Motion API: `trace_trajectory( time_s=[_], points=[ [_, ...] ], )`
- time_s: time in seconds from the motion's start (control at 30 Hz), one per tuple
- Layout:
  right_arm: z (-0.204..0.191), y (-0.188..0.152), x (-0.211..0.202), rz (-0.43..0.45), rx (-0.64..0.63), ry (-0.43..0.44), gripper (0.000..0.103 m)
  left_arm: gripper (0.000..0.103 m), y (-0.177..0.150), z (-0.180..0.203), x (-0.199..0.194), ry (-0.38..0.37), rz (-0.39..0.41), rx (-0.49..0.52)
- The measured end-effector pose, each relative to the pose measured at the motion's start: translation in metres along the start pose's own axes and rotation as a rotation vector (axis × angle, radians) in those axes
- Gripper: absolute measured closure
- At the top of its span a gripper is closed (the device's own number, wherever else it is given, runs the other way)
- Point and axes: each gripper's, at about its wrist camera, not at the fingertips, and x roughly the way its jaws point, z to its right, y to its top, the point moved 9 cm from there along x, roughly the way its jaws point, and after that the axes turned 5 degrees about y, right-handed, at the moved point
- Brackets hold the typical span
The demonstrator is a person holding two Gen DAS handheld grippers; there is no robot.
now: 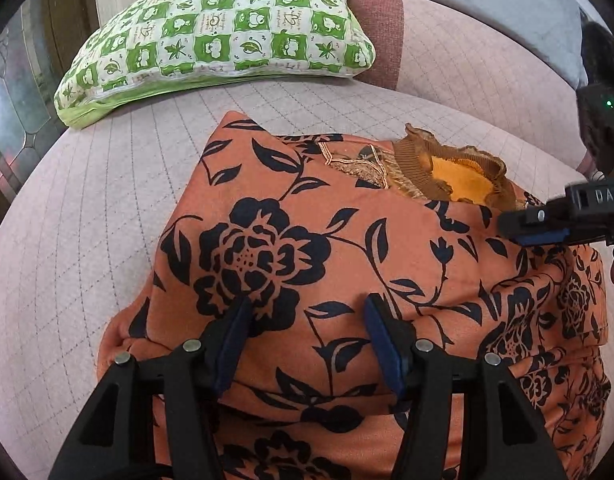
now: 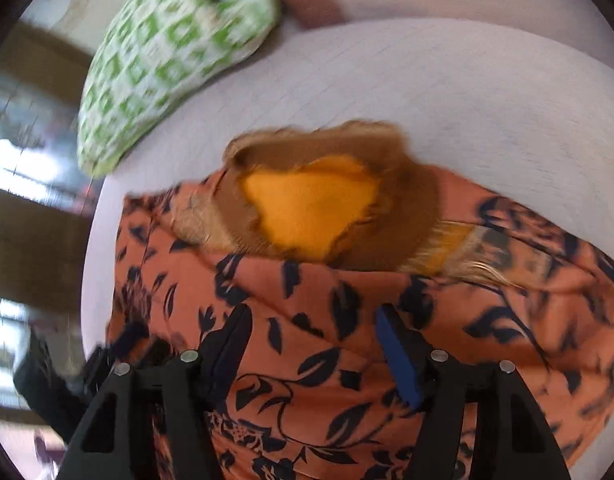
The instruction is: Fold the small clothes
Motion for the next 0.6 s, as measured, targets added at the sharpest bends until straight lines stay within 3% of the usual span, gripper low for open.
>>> trace_trajectory(
  time_s=[0.17,0.23,0.3,0.4,0.47,0.6],
  points=[
    [-0.008,-0.009,0.006,-0.122,-0.117,-0.027,0.061,0.043,0.003,0.002,0.004,0.031,0.011,0.020],
    [-0.010,-0.016,0.005,-0.155,-0.145,-0.037,0.065,0.043,0.004,0.003,0.003,0.034,0.011,0.016],
    [-0.013,-0.026,0.005,-0.166,-0.208,-0.092,0.074,0.043,0.003,0.003,0.003,0.040,0.012,0.011],
    [-0.018,-0.032,0.000,-0.124,-0.256,-0.179,0.090,0.043,0.006,0.000,0.000,0.076,0.029,0.001],
    [-0.024,-0.031,-0.006,-0.072,-0.289,-0.245,0.095,0.043,0.011,-0.005,-0.005,0.104,0.064,-0.012],
    [-0.032,-0.011,-0.022,0.060,-0.311,-0.368,0.096,0.043,0.018,-0.013,-0.013,0.117,0.106,-0.054]
  ],
)
